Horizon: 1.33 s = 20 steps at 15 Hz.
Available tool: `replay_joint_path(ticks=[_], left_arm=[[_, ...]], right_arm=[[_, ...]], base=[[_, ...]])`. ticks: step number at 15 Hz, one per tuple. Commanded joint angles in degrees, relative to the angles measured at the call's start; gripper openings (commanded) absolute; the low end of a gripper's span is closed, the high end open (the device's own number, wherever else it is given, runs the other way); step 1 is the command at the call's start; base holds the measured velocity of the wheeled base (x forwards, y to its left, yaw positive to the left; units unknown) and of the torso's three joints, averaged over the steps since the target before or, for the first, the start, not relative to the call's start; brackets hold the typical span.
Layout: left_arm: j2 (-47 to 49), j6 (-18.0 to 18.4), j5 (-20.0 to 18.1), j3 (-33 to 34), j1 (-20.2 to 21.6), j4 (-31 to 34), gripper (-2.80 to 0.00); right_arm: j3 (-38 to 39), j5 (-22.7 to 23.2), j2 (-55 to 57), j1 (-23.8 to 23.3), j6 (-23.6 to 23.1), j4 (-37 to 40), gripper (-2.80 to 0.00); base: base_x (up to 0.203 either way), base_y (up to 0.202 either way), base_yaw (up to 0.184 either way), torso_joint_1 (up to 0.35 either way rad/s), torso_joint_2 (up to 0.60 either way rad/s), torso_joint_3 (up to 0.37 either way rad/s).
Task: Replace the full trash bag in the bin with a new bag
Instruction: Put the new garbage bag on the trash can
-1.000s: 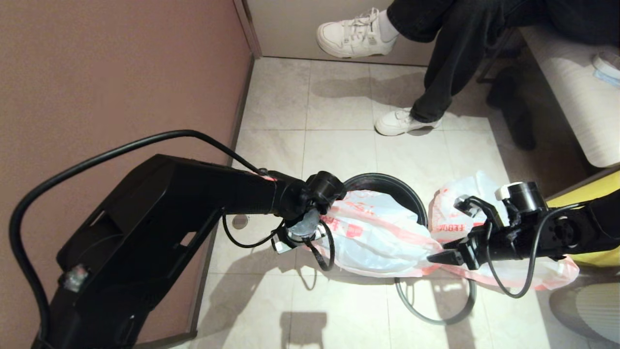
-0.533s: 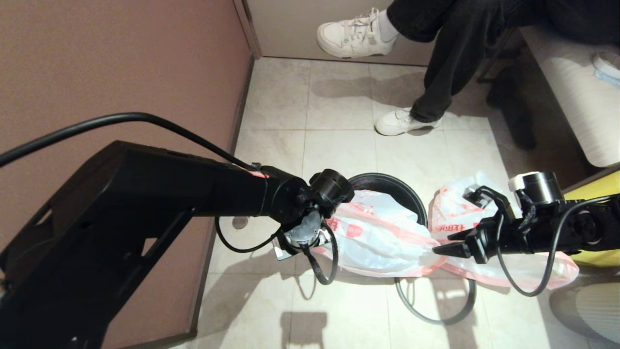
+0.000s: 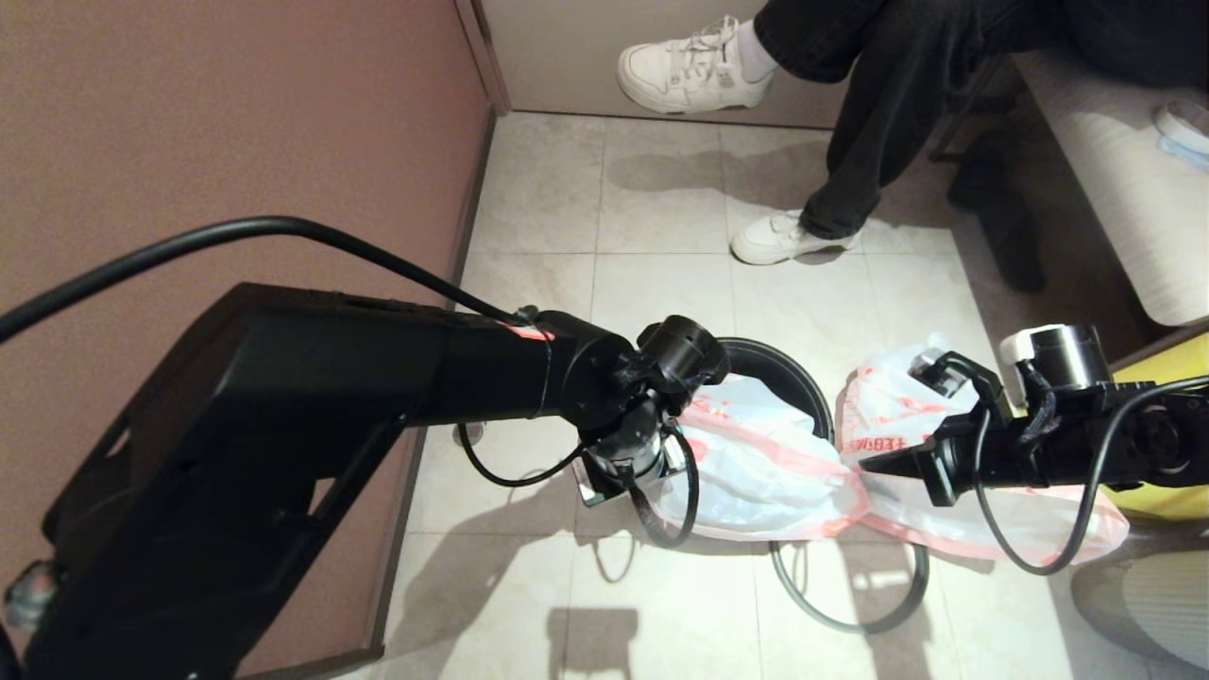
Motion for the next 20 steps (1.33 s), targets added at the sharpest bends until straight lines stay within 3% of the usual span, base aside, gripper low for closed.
replay_joint_path(ticks=[1,4,11,13,14,20], left_arm=[[4.1,-1.0,0.1,-5.2,-0.7,1.7,-2.80],[6.0,-4.8,-0.4,-7.4,-4.4,3.5,-2.80],[9.2,-5.7,-0.4,-7.4,-3.8,2.7,-2.80],[9.0,-5.6,-0.3,-7.4,-3.8,-0.5,-2.80],[8.8,-5.4,-0.2,-7.4,-4.0,-0.6,0.00],[9.5,-5.4,0.0,-7.4,-2.7,-1.3,0.00]], right_arm=[[-0.3,0.3,-0.2,-0.3,-0.1,-0.1,-2.80],[-0.7,0.4,-0.3,-1.2,-0.1,-0.1,-2.80],[-0.5,1.4,-0.9,-1.2,-0.1,-0.1,-2.80],[-0.6,1.6,-1.1,-1.4,-0.1,0.0,-2.80],[-0.6,1.6,-1.1,-1.5,-0.1,0.0,-2.80],[-0.6,1.8,-1.1,-1.5,-0.2,-0.1,-2.80]], base=[[0.000,0.000,0.000,0.000,0.00,0.000],[0.000,0.000,0.000,0.000,0.00,0.000],[0.000,0.000,0.000,0.000,0.00,0.000],[0.000,0.000,0.000,0.000,0.00,0.000],[0.000,0.000,0.000,0.000,0.00,0.000],[0.000,0.000,0.000,0.000,0.00,0.000]])
